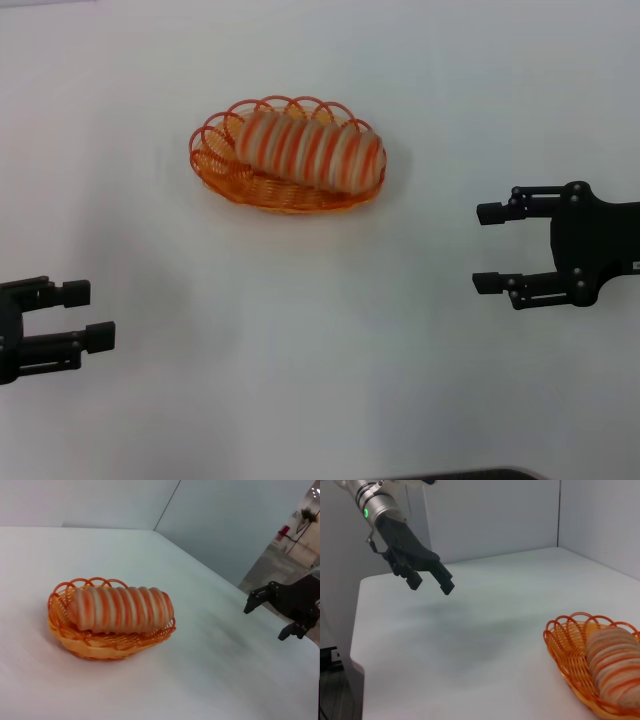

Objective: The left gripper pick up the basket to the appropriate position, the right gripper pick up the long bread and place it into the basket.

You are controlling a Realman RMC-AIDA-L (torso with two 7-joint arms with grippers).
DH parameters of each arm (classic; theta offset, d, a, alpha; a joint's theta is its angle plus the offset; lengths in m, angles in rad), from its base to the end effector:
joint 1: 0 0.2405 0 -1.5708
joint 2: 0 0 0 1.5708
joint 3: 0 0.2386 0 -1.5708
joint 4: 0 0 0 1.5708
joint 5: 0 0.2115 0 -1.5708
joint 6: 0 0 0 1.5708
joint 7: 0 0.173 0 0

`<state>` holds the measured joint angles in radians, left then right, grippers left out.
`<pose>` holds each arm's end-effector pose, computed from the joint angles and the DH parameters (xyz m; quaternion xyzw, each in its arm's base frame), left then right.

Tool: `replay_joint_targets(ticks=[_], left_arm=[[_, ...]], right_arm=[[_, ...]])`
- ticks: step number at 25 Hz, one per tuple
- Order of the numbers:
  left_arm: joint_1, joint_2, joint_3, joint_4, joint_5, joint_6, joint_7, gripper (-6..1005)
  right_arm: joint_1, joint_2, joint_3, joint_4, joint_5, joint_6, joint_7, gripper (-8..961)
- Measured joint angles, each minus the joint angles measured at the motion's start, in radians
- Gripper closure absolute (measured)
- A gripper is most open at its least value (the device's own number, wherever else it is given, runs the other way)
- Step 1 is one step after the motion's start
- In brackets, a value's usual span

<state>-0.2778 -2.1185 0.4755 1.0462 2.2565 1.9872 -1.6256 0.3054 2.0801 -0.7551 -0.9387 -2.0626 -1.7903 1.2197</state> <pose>-0.2905 0.2305 0.0412 -0.9164 -0.3453 -0.1885 0.0740 0.2701 0.2657 0.0129 -0.9736 0.1061 0.1751 0.1012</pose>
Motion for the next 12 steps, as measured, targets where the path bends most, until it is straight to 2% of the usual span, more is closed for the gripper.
replay_joint_targets(ticks=[12], left_arm=[[-0.009, 0.0, 0.003, 0.0, 0.0, -0.005, 0.0, 233]], right_arm=[[-0.003, 0.002, 0.005, 0.0, -0.014, -0.001, 0.007, 172]])
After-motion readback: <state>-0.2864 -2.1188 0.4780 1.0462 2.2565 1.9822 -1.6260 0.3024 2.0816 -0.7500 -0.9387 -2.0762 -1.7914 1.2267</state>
